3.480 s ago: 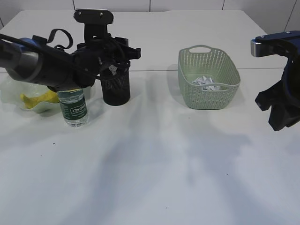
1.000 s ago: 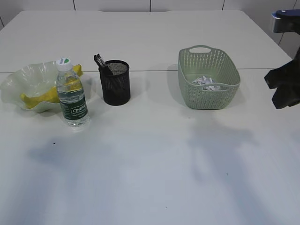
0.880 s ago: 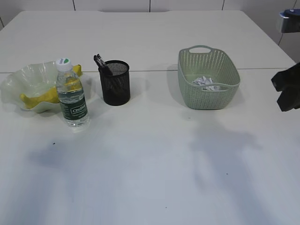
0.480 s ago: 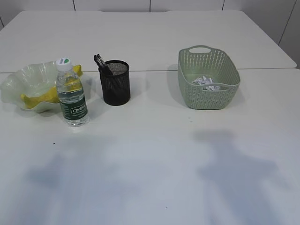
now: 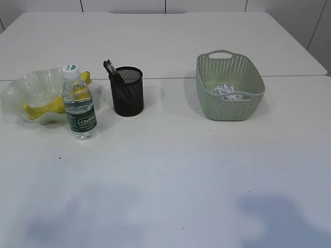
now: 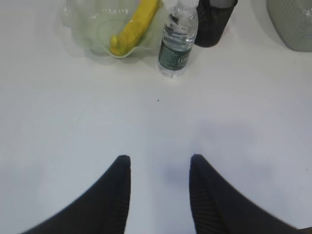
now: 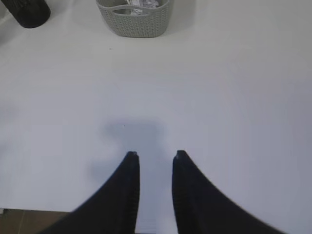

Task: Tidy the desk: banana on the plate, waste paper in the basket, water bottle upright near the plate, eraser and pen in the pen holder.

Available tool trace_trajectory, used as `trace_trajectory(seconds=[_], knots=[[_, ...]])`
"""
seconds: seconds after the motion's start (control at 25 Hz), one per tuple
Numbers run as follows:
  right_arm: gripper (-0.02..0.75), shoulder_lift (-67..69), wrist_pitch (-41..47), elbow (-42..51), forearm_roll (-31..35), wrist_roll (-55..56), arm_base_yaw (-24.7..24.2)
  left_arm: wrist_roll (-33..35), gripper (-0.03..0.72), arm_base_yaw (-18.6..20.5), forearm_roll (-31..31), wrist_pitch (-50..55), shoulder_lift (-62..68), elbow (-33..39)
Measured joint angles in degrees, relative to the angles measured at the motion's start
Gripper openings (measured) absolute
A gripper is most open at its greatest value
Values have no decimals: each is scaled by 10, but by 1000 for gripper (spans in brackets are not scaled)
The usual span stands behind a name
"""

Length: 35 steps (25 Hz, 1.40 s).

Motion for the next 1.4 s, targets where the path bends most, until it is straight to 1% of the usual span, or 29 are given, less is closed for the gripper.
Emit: trace_trajectory(seconds=[0.16, 0.28, 0.4, 0.48, 0.64, 0.84, 1.04, 1.16, 1.28, 1.4], knots=[[181, -54, 39, 0, -12, 1, 0, -8, 288, 0, 9, 31, -43, 0], [180, -89, 45, 0, -13, 4, 0, -12, 288, 0, 12, 58, -64, 0], [180, -125, 46, 0, -13, 6, 0, -15, 288, 0, 37, 85, -86, 0], [180, -153, 48, 0, -13, 7, 0, -21, 288, 0, 42, 97, -100, 0], [180, -217, 48, 0, -14, 7, 0, -27, 288, 0, 35, 118, -139, 0], [180, -279, 53, 0, -14, 8, 0, -29, 288, 0, 26, 119, -202, 0], [180, -300, 52, 0, -3, 8, 0, -29, 288, 0, 13, 122, -272, -1], [180, -301, 52, 9, 5, 8, 0, -29, 294, -1, 12, 126, -275, -2], [181, -302, 54, 26, 5, 10, 0, -29, 349, -1, 22, 126, -275, 7], [199, -302, 54, 50, 5, 10, 0, -29, 440, -1, 45, 126, -275, 32]])
